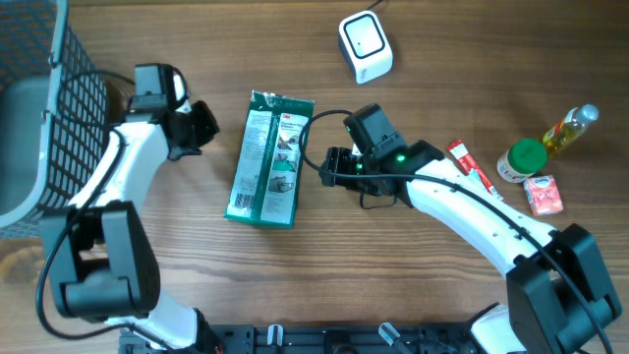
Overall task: Scan the item barcode
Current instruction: 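Move both grippers to the green gloves pack's left and right edges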
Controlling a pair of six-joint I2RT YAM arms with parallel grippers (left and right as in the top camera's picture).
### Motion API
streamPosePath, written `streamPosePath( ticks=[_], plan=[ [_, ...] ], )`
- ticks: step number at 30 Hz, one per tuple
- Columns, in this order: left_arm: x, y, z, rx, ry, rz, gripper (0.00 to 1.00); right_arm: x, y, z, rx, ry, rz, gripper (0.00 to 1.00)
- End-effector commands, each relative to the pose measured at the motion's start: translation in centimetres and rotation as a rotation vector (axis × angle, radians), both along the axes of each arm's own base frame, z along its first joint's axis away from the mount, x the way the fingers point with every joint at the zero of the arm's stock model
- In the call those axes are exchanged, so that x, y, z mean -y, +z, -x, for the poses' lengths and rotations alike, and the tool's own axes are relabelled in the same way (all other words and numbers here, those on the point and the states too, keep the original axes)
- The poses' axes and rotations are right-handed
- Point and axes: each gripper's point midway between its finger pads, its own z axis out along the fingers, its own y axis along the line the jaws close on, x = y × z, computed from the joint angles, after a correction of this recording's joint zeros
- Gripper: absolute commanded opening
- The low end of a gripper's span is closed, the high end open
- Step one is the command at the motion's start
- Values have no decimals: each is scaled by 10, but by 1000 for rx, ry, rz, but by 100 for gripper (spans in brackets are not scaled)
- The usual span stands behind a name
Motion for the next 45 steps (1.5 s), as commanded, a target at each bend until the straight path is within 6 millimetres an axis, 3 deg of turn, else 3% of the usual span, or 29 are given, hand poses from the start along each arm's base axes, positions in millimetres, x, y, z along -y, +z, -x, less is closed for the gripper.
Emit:
streamPosePath(
  ticks=[1,9,16,21,25,29,31,38,42,45],
  plan=[
    [26,-34,13,-85,-68,-4,4,6,-9,1,16,-28,19,74],
    [63,-44,23,-121,-165,-13,6,12,-29,2,0,-129,-5,79],
    [42,-52,18,-118,-123,-155,4,13,-38,2,13,-147,-20,86],
    [38,-51,8,-80,-107,-182,4,-10,-22,-26,143,-107,-120,89],
    [46,-70,22,-159,-127,-137,4,-12,-24,-23,166,-22,-98,100],
    [46,-83,32,-215,-133,-134,4,2,-29,-28,188,-63,-19,99],
    [46,-87,33,-225,-134,-135,4,6,-30,-30,200,-77,0,91],
    [54,-91,40,-253,-150,-106,5,14,-44,-27,171,-88,50,92],
    [57,-92,58,-323,-162,-78,8,18,-57,-21,132,-83,79,94],
    [56,-93,68,-366,-163,-80,4,19,-59,-20,125,-81,85,94]
  ],
)
